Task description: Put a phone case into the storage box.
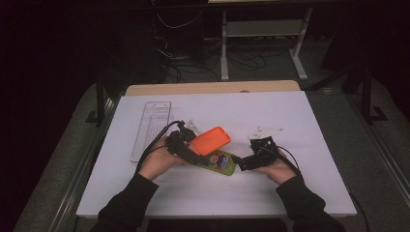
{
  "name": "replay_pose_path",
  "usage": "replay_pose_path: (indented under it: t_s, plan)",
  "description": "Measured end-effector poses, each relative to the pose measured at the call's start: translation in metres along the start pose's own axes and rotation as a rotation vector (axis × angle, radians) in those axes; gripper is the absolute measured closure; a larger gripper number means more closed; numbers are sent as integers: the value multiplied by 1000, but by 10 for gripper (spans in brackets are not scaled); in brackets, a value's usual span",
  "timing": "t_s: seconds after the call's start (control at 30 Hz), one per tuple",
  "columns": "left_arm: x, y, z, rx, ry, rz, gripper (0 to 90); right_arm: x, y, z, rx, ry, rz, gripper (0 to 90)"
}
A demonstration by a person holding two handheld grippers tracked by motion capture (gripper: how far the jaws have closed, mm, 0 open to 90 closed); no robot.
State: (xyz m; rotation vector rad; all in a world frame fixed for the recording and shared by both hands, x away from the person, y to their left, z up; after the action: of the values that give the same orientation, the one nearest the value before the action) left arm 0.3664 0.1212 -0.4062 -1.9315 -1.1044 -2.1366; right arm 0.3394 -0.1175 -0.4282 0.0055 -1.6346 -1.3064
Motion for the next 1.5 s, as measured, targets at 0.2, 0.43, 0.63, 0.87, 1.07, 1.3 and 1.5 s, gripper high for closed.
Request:
replay_pose_path:
  t_s: [0.2, 0.43, 0.63, 0.87, 1.07, 1.3, 1.5]
  plan:
    - [0, 0, 1, 3, -1, -4, 162, 2, 1, 0, 25, -15, -14, 33]
    - [0, 0, 4, 11, -4, -6, 162, 2, 1, 2, 85, -57, -13, 33]
    - [-1, 5, 5, 4, -3, -8, 162, 0, 0, 5, 185, -121, -5, 31]
    - [-7, 7, 3, -21, -9, 13, 162, 0, -2, 8, 236, -169, -2, 30]
    - [-9, 9, 1, -21, -11, 18, 162, 4, 1, 6, 325, -244, -17, 29]
    - [-15, 14, -5, -32, -18, 16, 162, 7, -1, 9, 435, -313, -33, 30]
    - [-12, 14, -4, -27, -9, 25, 162, 5, 0, 13, 571, -390, -34, 32]
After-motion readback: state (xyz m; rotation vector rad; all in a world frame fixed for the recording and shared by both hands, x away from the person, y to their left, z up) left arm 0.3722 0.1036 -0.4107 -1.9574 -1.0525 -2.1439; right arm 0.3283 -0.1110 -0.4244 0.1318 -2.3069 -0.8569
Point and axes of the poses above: each handheld gripper's, and its own axes: x roughly backward along the jaws, y roughly out of its top, z roughly to its left, the point moved 3 cm from there along -x, roughly forward along the jaws, and after that the axes turned 4 degrees about z, right-handed, at the moved point
